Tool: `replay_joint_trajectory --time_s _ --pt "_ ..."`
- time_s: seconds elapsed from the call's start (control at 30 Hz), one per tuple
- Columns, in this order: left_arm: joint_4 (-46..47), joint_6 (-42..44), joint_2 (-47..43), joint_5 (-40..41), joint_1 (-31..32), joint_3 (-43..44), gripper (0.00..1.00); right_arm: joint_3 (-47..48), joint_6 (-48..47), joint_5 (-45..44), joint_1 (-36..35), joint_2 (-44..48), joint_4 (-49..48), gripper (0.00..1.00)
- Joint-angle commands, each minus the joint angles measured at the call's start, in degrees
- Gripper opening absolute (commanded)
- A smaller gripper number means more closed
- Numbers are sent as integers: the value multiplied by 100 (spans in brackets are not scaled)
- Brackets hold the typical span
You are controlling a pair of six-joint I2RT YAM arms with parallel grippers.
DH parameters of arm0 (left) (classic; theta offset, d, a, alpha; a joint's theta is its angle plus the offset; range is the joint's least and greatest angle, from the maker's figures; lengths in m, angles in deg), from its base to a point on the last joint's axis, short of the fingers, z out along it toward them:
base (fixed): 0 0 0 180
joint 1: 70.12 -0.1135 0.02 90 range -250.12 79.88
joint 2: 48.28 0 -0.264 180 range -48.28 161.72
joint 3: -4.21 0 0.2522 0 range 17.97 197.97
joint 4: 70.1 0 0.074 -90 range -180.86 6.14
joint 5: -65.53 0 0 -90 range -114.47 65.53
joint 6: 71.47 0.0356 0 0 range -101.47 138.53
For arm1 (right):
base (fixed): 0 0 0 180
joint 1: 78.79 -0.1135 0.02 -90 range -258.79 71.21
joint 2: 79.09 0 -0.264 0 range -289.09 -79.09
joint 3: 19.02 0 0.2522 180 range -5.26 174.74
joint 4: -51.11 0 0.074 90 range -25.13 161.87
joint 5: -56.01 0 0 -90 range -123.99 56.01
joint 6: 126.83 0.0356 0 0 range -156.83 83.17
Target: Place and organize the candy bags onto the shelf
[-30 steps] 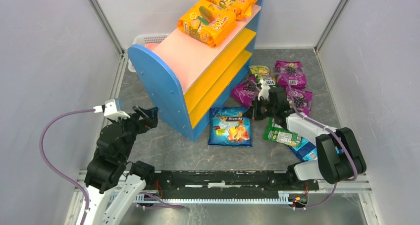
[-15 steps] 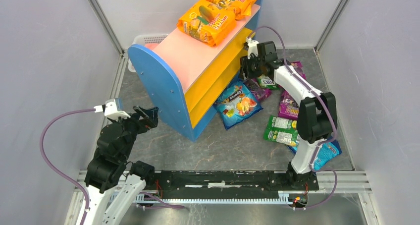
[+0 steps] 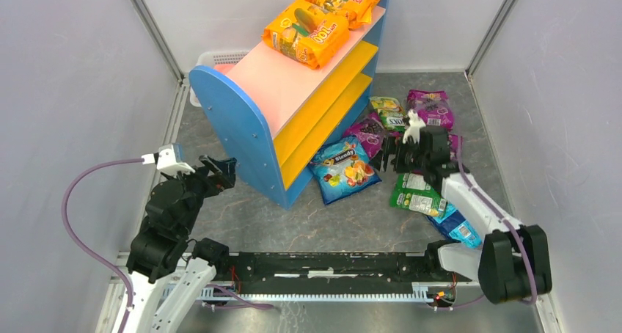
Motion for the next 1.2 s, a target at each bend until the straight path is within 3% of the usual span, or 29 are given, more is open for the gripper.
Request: replay_joint_trajectory --time_s 0.0,0.17,0.37,0.77,1.0,1.17 --pt "146 172 65 -114 -53 36 95 -1593 1842 1095 -44 605 -1830 98" --pt "157 172 19 -122 -55 26 95 -3025 3245 850 -375 1112 -3314 97" --pt "164 172 54 -138 -54 25 95 -3920 4820 145 -853 608 -5188 91" --pt "154 164 1 -66 -54 26 94 -3761 6445 -2481 -2057 -1087 -5973 86" --pt "150 164 20 -43 -54 17 94 -3508 6913 -3190 -2555 -2264 -6810 83" --pt "152 164 68 -53 -54 25 94 -3275 6647 -3585 -2682 -2640 -6985 69"
